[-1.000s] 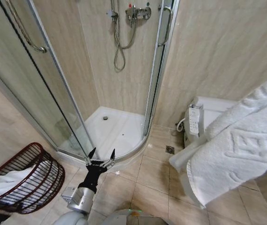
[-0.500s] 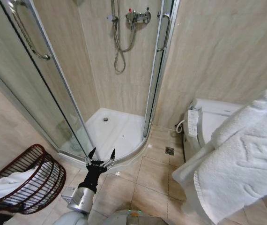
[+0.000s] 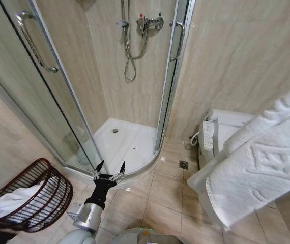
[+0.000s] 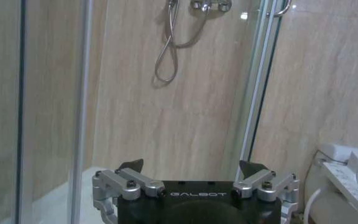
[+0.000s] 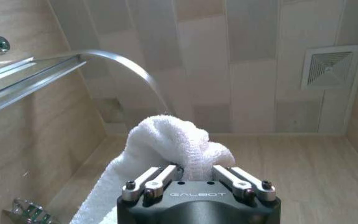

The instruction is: Discard the used towel into the hamper.

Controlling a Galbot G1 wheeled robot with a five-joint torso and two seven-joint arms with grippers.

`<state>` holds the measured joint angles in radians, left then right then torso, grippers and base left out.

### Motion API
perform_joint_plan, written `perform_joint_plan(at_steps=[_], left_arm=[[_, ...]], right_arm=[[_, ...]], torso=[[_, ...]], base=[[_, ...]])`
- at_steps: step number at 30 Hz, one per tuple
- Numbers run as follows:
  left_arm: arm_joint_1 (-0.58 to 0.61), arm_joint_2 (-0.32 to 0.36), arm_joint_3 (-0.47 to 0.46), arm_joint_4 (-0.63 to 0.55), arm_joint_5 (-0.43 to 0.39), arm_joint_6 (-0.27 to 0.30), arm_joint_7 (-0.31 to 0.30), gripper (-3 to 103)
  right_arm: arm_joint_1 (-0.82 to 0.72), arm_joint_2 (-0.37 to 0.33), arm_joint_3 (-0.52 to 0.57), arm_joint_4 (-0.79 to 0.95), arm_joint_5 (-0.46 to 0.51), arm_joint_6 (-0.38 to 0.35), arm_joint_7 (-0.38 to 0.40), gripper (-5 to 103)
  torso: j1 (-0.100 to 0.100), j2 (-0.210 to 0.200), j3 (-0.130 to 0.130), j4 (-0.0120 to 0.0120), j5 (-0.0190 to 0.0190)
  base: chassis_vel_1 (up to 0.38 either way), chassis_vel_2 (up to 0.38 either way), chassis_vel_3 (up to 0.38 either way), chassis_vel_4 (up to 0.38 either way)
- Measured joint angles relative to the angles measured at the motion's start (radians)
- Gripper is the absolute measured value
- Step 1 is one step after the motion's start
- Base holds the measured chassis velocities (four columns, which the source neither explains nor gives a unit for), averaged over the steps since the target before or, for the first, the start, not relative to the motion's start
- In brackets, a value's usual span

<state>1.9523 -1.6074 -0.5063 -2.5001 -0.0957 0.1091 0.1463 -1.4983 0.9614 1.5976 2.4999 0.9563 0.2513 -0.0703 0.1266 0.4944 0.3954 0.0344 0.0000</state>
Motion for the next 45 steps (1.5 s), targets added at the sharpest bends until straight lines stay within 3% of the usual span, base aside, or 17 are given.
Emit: perform_joint_plan(at_steps=[16, 26, 43, 45], left_arm=[[0.000, 0.000, 0.000, 0.000, 0.000, 0.000, 0.000, 100], [0.000, 0.000, 0.000, 0.000, 0.000, 0.000, 0.000, 100], [0.000, 0.000, 0.000, 0.000, 0.000, 0.000, 0.000, 100], [0.000, 0.000, 0.000, 0.000, 0.000, 0.000, 0.000, 100]], right_arm=[[-0.008, -0.002, 0.043, 0.000, 0.003, 0.040, -0.014, 13], [-0.034, -0.056, 0.215, -0.081, 0.111, 0.047, -0.023, 13], [-0.050, -0.060, 0.265, -0.086, 0.149, 0.048, -0.022, 13], [-0.049, -0.056, 0.266, -0.084, 0.150, 0.045, -0.022, 13]], torso=[[0.025, 0.062, 0.037, 0.0000, 0.0000], [0.044, 0.108, 0.063, -0.0001, 0.0000], [0.072, 0.177, 0.105, -0.0001, 0.0000], [0.082, 0.201, 0.119, 0.0000, 0.0000]], base=[[0.000, 0.000, 0.000, 0.000], [0.000, 0.000, 0.000, 0.000], [0.000, 0.000, 0.000, 0.000], [0.000, 0.000, 0.000, 0.000]])
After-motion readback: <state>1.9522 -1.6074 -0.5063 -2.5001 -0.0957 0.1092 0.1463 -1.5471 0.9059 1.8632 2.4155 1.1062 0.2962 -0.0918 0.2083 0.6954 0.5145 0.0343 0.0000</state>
